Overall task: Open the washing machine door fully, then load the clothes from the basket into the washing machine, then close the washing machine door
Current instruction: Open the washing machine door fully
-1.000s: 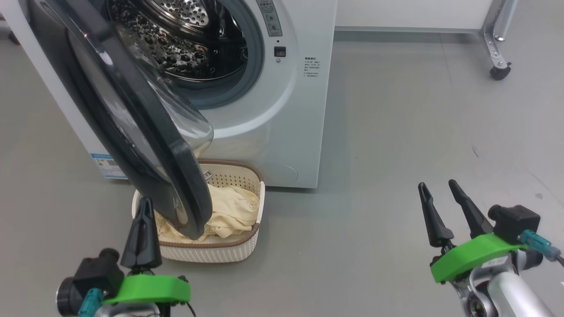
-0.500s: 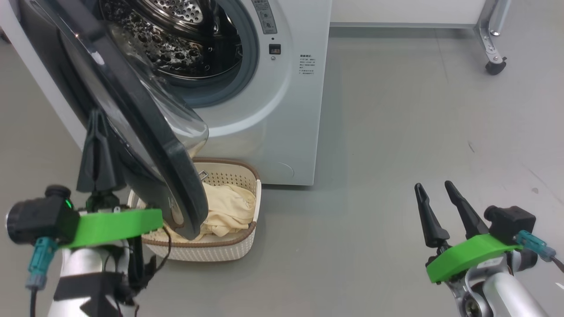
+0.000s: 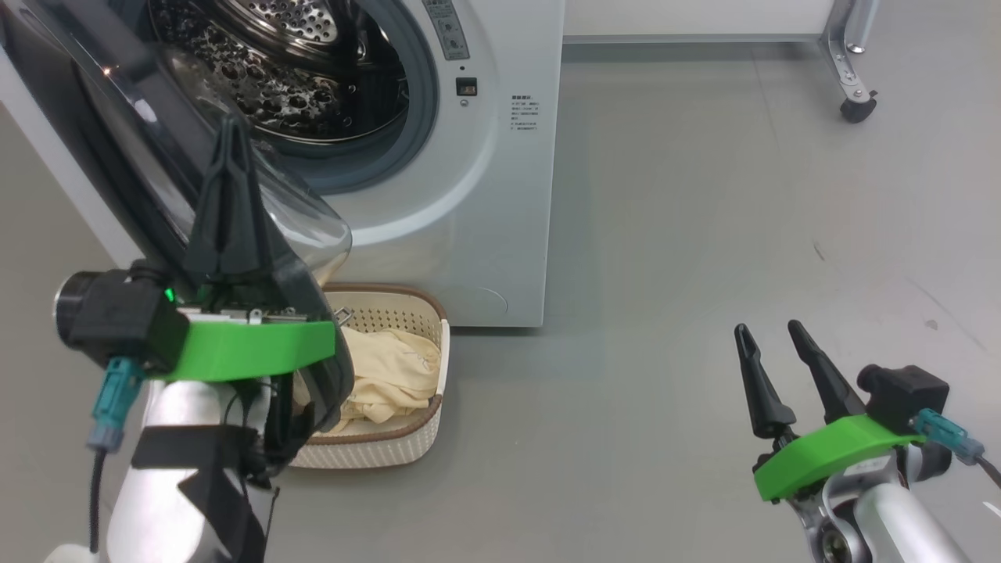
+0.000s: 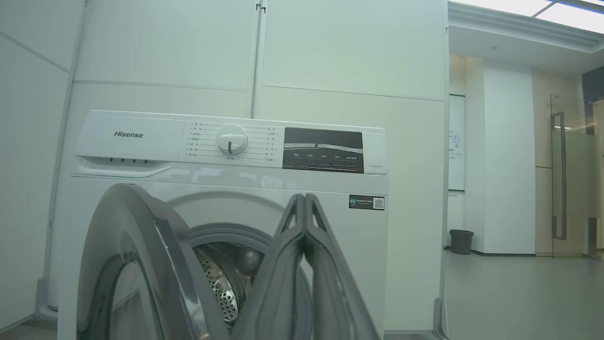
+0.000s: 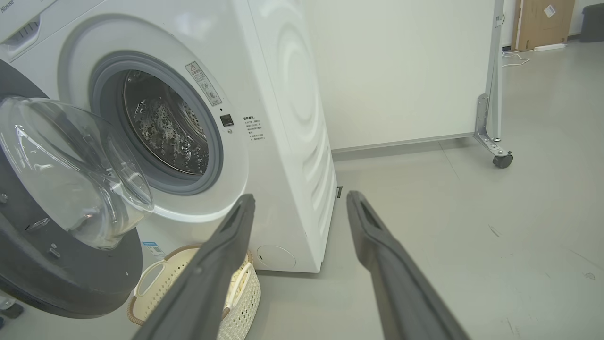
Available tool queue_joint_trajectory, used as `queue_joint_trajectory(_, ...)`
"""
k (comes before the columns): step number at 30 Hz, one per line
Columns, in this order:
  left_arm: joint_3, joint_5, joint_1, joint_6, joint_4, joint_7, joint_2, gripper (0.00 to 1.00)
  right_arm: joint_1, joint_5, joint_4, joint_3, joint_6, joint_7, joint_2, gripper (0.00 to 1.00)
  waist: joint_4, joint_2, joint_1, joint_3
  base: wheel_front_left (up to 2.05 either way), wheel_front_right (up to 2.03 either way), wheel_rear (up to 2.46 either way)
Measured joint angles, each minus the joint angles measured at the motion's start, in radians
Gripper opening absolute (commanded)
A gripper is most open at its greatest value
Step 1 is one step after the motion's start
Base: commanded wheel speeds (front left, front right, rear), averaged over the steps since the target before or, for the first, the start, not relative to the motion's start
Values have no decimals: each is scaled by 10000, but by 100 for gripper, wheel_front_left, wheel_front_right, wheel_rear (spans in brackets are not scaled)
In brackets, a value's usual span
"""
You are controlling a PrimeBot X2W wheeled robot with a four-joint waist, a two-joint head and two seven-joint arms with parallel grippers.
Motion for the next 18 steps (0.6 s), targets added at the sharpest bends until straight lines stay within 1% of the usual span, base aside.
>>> queue_joint_trajectory(8, -1193, -284, -246, -82, 1365, 73, -12, 0, -3, -90, 0, -50, 0, 0, 54, 100, -187, 0, 0, 48, 0, 0, 0)
queue_joint_trajectory(18, -1996, -859, -326, -86, 3133, 387, -4, 0, -3, -90, 12, -163, 0, 0, 123, 100, -291, 0, 0, 78, 0, 0, 0)
